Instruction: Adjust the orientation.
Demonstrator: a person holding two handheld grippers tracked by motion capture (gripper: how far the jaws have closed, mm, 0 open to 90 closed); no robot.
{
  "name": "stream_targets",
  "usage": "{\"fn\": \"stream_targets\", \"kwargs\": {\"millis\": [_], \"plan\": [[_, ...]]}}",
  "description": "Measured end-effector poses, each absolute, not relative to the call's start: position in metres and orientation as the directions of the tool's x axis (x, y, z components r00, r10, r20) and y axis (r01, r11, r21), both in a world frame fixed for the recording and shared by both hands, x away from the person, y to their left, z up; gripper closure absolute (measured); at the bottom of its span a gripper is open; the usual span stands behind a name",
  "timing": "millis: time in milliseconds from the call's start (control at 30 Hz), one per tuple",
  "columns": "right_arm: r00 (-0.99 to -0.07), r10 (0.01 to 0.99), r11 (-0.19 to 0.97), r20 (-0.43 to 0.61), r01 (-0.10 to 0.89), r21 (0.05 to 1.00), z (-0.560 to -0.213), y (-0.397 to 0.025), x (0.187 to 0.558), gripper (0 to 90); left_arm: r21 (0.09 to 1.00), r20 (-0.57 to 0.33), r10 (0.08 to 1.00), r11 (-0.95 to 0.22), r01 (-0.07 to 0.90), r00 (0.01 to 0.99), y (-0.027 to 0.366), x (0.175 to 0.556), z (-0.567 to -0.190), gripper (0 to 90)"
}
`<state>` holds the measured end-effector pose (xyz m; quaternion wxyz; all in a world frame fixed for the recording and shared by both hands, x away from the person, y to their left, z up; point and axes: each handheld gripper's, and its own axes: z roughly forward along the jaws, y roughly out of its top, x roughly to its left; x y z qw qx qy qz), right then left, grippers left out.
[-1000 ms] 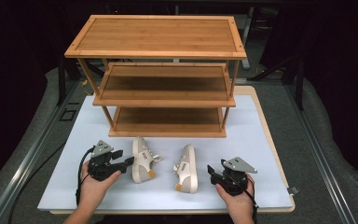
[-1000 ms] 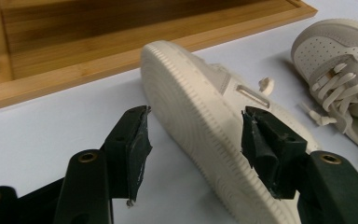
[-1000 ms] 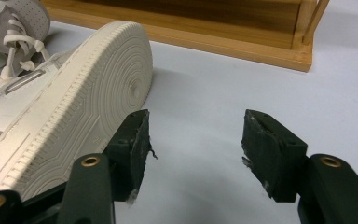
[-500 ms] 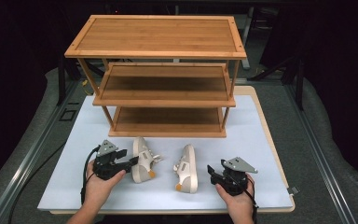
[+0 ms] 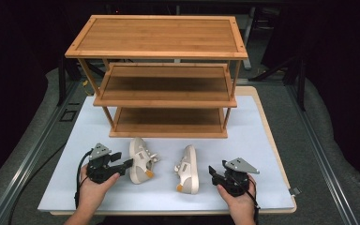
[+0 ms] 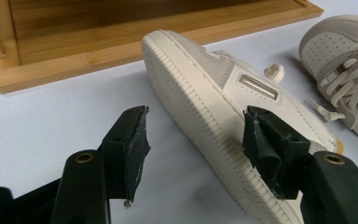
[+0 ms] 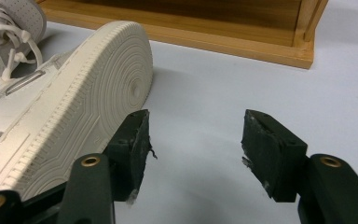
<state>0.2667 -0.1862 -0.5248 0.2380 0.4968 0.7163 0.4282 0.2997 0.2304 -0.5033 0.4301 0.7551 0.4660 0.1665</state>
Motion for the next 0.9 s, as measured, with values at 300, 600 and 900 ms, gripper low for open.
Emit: {"fn": "stream_targets", "kwargs": {"millis": [300,600,900], "plan": [[-0.389,0.917,0.137,0.085,0.509,0.850,-0.525,-0.187,0.267,41.5,0.795,-0.132,0.868,-0.196,0.574,0.479,0.242,0.295,-0.505,41.4],[-0.394,0.915,0.136,0.091,0.511,0.849,-0.525,-0.186,0.267,41.7,0.735,-0.127,0.897,-0.201,0.647,0.423,0.267,0.294,-0.521,45.4],[-0.403,0.912,0.145,0.078,0.495,0.856,-0.523,-0.182,0.265,41.8,0.729,-0.166,0.904,-0.157,0.666,0.395,0.278,0.294,-0.524,45.3]]}}
